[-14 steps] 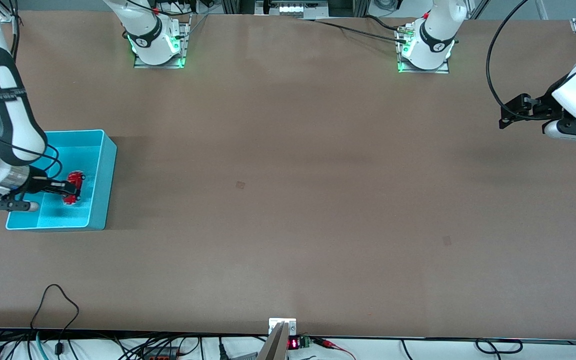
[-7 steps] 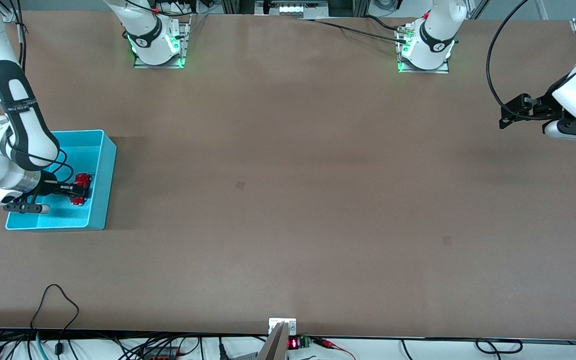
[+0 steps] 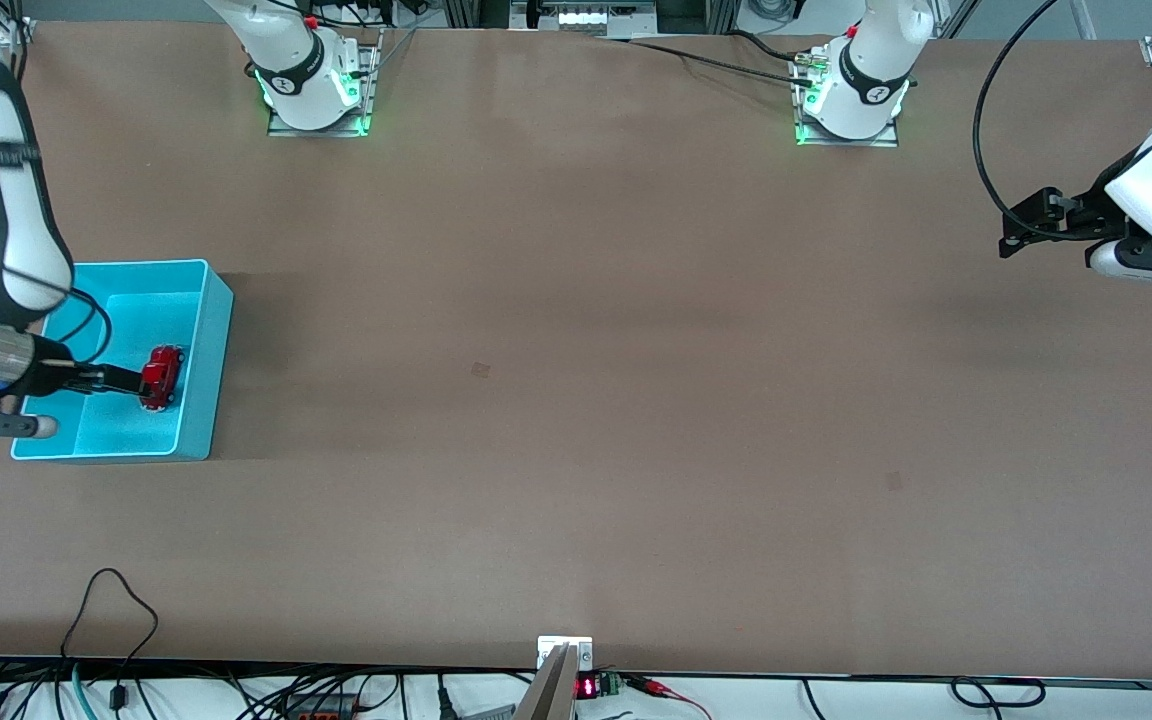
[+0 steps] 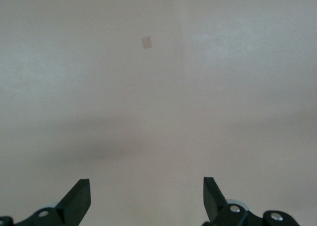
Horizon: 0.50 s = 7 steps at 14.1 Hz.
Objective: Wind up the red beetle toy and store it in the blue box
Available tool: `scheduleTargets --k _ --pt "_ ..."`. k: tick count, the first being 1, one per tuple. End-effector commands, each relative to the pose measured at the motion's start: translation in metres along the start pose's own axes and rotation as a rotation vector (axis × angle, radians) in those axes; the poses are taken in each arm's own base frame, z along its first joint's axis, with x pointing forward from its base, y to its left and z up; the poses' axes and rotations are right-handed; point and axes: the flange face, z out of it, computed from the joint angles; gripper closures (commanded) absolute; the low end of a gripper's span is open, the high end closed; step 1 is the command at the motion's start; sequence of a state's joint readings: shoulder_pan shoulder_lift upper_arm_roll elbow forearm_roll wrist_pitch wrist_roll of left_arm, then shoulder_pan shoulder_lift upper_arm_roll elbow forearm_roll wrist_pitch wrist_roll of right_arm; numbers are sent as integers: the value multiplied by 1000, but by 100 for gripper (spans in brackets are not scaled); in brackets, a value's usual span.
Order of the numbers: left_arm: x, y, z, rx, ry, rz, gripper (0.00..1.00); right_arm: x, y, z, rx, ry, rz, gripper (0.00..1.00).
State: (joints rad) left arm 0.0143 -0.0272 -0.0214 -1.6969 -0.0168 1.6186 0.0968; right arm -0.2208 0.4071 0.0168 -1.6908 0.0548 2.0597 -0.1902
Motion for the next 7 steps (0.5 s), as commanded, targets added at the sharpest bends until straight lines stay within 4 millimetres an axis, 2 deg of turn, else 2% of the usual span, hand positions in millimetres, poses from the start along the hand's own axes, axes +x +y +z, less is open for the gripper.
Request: scheduleTargets --k 1,5,6,7 --pt "4 -3 -4 1 4 13 0 6 -17 -52 -13 -4 -5 0" --pt "4 -4 -4 1 4 11 0 14 -76 -118 -20 16 -35 0" --pt "4 -4 -4 1 4 11 0 6 -94 -142 -24 27 -21 0" --pt "4 -4 -3 1 2 11 0 -2 -105 -155 -29 23 7 0"
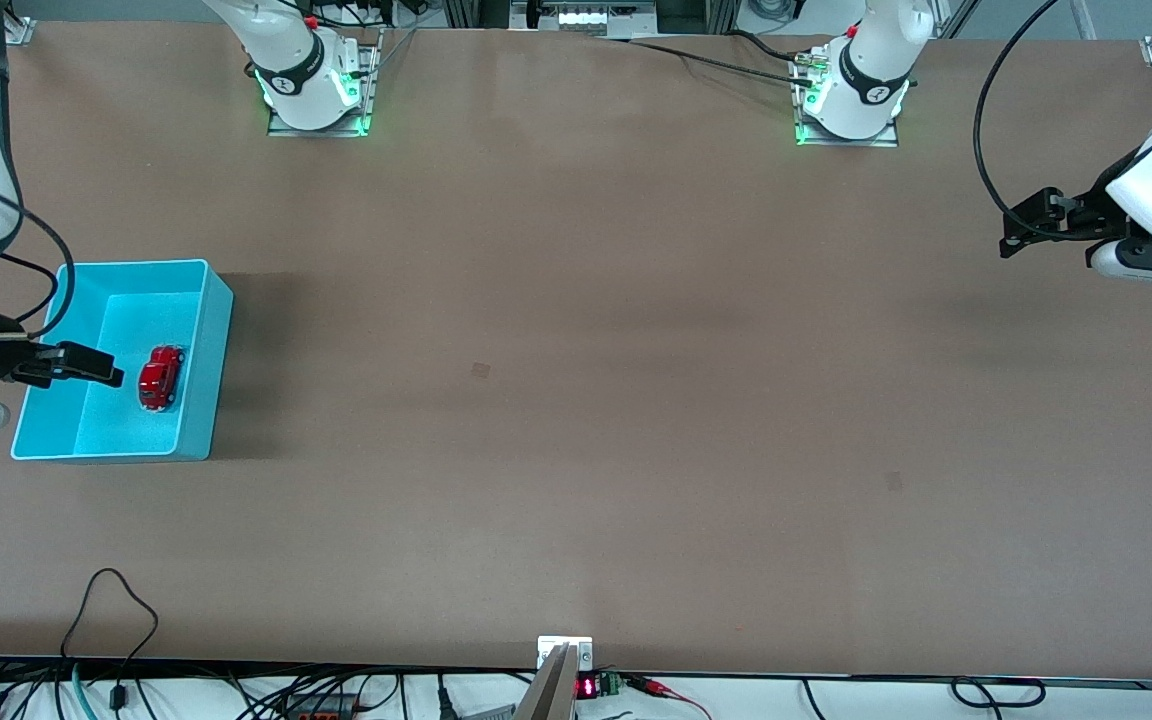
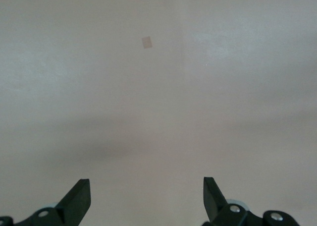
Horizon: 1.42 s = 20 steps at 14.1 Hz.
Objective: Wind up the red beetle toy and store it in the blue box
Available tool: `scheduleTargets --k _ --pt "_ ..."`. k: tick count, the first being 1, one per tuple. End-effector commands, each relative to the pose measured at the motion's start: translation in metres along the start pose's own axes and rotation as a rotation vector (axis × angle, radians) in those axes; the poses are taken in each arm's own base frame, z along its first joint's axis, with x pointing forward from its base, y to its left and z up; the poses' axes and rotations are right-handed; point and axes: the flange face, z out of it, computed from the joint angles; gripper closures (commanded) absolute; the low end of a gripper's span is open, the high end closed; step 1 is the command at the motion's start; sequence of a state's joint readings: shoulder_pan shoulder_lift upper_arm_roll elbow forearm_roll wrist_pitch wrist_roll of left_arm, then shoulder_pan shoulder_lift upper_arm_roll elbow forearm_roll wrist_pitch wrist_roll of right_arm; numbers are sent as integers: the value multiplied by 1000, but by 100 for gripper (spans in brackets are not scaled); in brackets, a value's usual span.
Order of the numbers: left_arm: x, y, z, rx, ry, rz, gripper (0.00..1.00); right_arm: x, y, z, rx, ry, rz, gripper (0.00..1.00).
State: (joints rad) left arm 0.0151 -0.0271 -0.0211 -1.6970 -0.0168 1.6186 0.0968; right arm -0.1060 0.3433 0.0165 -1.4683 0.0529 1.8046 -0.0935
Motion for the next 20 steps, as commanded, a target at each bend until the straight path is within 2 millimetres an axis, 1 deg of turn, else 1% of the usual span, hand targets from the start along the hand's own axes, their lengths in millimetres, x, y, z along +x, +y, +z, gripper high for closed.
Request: scheduleTargets --k 1,3,4,6,7,9,10,11,14,16,17,18,20 --pt "4 -3 -3 1 2 13 0 -17 -20 -47 -30 -1 60 0" --pt "4 -5 -3 1 2 9 0 -28 -18 -71 -10 26 71 0" --pt "4 -5 -3 1 2 9 0 -37 -16 -79 -9 8 69 0" --pt "4 -6 -2 1 1 6 0 -63 -22 -92 -20 -87 65 0" --pt "4 -6 -3 1 1 6 0 -75 -22 -90 -19 -94 66 0" --pt "3 -6 -2 0 -2 6 0 -94 -21 -80 -22 -61 68 0" --pt "3 -6 -2 0 -2 6 0 -103 -18 -75 -30 -47 70 0" --pt "3 -6 -3 1 -1 8 0 -111 -16 -73 -30 -50 77 0" --pt "3 -5 -2 0 -4 8 0 -123 -17 -90 -31 -32 78 0" --pt "3 -6 -3 1 -1 8 0 -132 -18 -97 -36 -20 68 0" --pt "3 -5 -2 0 -4 8 0 -133 -19 -98 -37 -19 60 0" --pt "3 -5 -3 0 -2 8 0 -134 -26 -97 -44 -25 47 0" --pt "3 -6 -2 0 -2 8 0 -136 -28 -100 -50 -47 44 0"
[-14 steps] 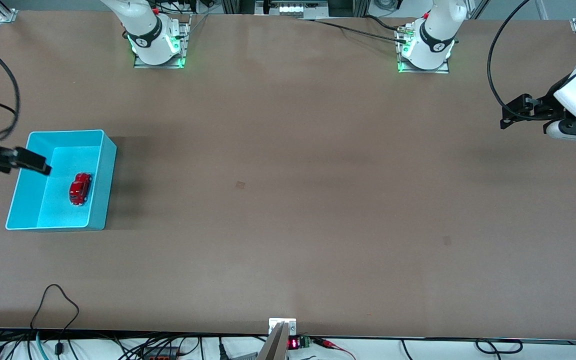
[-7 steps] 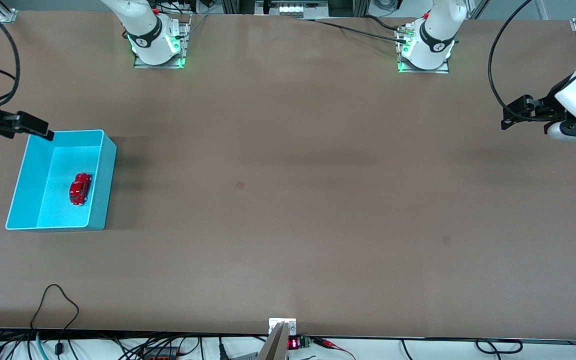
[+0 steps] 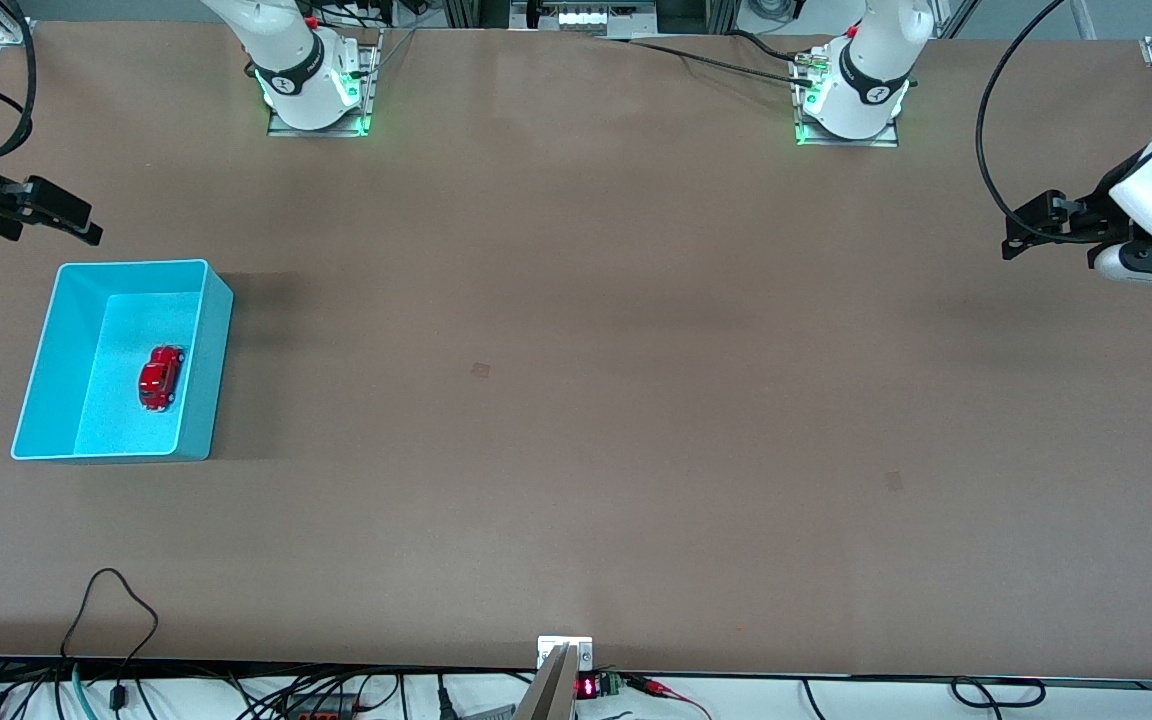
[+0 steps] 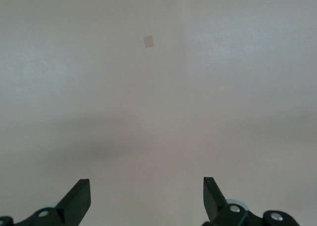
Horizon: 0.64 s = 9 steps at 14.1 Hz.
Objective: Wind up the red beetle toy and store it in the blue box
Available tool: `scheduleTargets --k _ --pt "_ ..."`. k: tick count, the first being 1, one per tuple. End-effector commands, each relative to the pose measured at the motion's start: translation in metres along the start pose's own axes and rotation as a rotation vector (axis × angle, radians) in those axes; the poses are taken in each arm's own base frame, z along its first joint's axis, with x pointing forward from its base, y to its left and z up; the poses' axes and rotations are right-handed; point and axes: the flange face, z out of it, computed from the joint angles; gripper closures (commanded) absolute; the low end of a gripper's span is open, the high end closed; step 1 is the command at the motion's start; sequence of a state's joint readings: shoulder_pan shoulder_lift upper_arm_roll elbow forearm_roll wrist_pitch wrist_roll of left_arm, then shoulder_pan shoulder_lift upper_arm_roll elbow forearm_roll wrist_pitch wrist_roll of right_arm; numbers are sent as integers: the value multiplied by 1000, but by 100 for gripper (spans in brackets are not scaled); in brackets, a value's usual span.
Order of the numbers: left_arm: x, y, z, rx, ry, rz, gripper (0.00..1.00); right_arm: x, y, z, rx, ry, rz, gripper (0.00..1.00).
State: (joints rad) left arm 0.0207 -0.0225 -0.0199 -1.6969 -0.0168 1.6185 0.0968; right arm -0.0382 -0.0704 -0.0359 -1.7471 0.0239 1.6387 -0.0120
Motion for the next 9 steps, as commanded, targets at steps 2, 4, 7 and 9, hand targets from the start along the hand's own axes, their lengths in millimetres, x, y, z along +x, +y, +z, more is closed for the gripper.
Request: scheduleTargets --k 2,4,7,9 --pt "2 -2 -5 1 1 15 0 -10 -2 -2 -22 -18 -10 0" --pt "3 -2 -5 1 4 15 0 -11 -3 -2 -22 -21 -11 0" --pt "2 -2 -5 1 1 15 0 -13 -4 -5 -22 -16 -10 0" --pt "3 -1 -5 1 2 16 0 -14 -4 -5 -22 -18 -13 0"
